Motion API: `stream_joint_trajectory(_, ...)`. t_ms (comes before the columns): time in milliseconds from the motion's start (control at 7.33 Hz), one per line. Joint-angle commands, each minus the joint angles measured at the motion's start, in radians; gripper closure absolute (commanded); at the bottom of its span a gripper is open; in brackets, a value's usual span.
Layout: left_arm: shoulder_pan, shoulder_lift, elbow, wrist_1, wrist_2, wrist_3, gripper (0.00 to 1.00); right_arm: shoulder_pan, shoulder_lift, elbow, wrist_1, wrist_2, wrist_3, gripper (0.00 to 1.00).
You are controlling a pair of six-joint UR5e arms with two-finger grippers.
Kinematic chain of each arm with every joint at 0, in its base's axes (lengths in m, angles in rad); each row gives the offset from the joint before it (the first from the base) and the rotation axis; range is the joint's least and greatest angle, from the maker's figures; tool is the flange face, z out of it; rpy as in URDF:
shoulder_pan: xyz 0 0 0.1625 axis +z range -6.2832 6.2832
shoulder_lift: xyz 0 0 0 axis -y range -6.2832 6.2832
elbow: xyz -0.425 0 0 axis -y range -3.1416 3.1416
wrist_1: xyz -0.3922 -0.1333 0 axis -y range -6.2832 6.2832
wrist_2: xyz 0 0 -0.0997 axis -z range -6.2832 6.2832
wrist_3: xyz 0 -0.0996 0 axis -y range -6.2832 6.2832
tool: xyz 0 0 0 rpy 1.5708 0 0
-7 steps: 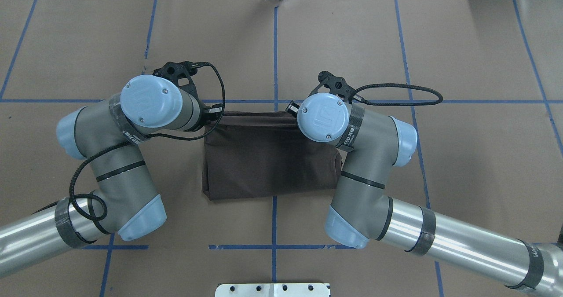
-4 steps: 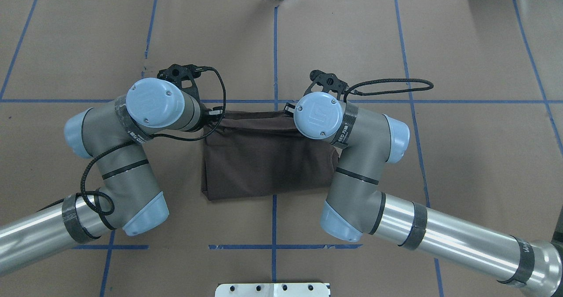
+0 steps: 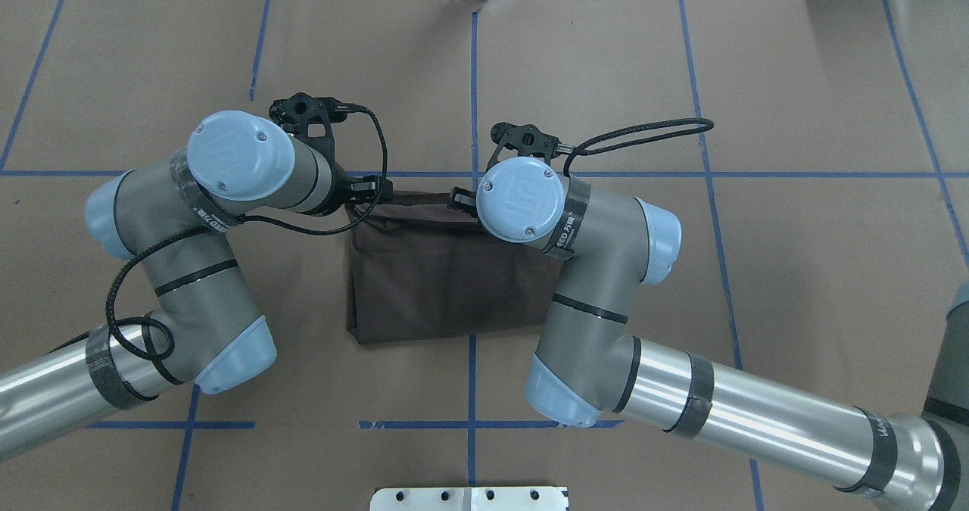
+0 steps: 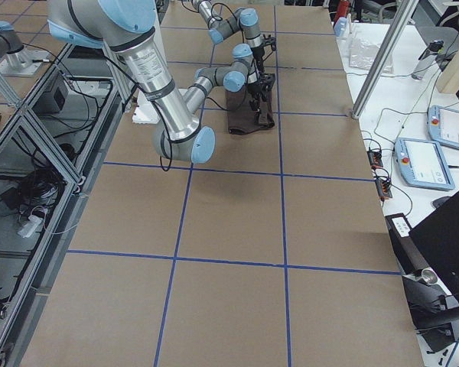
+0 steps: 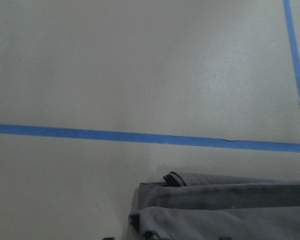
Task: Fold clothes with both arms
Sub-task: 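Lay the folded edge down and release with both grippers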
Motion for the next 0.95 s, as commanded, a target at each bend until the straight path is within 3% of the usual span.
stream_joint_trajectory(0,-0.002,0.005,-0.003,0.0,-0.004,0.001,0.0,-0.048,0.003,-0.037,-0.001,-0.051,-0.199,0.0)
stream_joint_trajectory(818,-0.002,0.008,-0.003,-0.006,-0.004,0.0,0.0,-0.015,0.012,-0.117,0.004,-0.068,-0.273,0.0)
